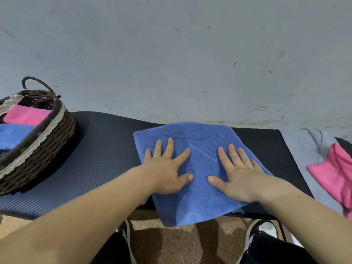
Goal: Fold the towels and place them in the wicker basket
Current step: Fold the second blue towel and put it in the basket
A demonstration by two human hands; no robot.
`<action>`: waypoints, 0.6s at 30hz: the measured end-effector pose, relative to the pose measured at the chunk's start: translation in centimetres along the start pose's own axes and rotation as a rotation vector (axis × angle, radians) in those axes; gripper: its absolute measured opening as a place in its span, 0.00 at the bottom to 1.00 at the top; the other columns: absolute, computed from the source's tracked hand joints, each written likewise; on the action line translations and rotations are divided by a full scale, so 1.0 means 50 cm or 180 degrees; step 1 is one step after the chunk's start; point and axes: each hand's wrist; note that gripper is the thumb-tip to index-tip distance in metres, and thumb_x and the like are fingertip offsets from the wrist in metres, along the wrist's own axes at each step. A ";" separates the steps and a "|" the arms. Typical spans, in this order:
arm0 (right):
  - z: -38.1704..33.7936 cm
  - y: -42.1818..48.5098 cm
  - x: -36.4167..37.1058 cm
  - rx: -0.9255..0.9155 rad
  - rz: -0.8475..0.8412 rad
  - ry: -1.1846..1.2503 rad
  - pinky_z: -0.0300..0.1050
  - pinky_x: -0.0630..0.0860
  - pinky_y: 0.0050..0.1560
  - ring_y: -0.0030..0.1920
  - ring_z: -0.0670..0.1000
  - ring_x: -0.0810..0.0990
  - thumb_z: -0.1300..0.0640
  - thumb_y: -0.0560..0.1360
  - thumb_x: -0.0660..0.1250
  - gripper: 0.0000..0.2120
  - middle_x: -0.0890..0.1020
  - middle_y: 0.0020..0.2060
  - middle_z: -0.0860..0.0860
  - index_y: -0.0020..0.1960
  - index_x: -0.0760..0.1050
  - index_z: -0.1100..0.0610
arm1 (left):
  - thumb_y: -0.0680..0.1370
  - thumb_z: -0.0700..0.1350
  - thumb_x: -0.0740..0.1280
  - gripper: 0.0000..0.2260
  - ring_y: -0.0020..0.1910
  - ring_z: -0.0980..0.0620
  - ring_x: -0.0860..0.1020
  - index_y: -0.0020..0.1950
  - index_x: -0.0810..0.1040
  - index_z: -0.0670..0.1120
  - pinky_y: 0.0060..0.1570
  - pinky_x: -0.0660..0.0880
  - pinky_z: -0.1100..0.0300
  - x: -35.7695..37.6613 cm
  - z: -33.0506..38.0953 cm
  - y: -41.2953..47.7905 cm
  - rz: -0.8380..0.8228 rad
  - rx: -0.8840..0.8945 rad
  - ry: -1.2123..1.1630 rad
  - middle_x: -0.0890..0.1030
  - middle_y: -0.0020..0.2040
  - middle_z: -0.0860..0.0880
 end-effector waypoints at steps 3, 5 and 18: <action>-0.011 -0.015 0.006 0.0060 0.0013 -0.0104 0.58 0.39 0.81 0.80 0.56 0.28 0.26 0.78 0.46 0.45 0.27 0.78 0.52 0.78 0.24 0.47 | 0.77 0.73 0.57 0.37 0.82 0.44 0.34 0.81 0.42 0.69 0.79 0.38 0.40 -0.012 -0.075 0.043 0.0317 0.0465 -0.0124 0.35 0.83 0.52; -0.015 -0.019 0.017 0.0100 0.0102 -0.0283 0.58 0.39 0.80 0.79 0.56 0.28 0.24 0.76 0.40 0.44 0.25 0.78 0.52 0.78 0.23 0.47 | 0.74 0.74 0.61 0.40 0.82 0.48 0.37 0.81 0.47 0.68 0.80 0.39 0.42 -0.017 -0.110 0.065 0.0522 0.0647 -0.0369 0.39 0.84 0.54; -0.044 -0.024 0.100 -0.0208 0.0500 0.0037 0.61 0.29 0.77 0.75 0.53 0.20 0.29 0.78 0.36 0.38 0.21 0.75 0.49 0.77 0.22 0.46 | 0.79 0.65 0.62 0.24 0.63 0.48 0.77 0.63 0.80 0.49 0.61 0.77 0.51 0.067 -0.069 -0.090 0.1656 0.1465 -0.0036 0.76 0.67 0.50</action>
Point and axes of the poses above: each hand's wrist, its own y-axis towards the middle knuckle, its own x-axis out of the palm, z = x × y
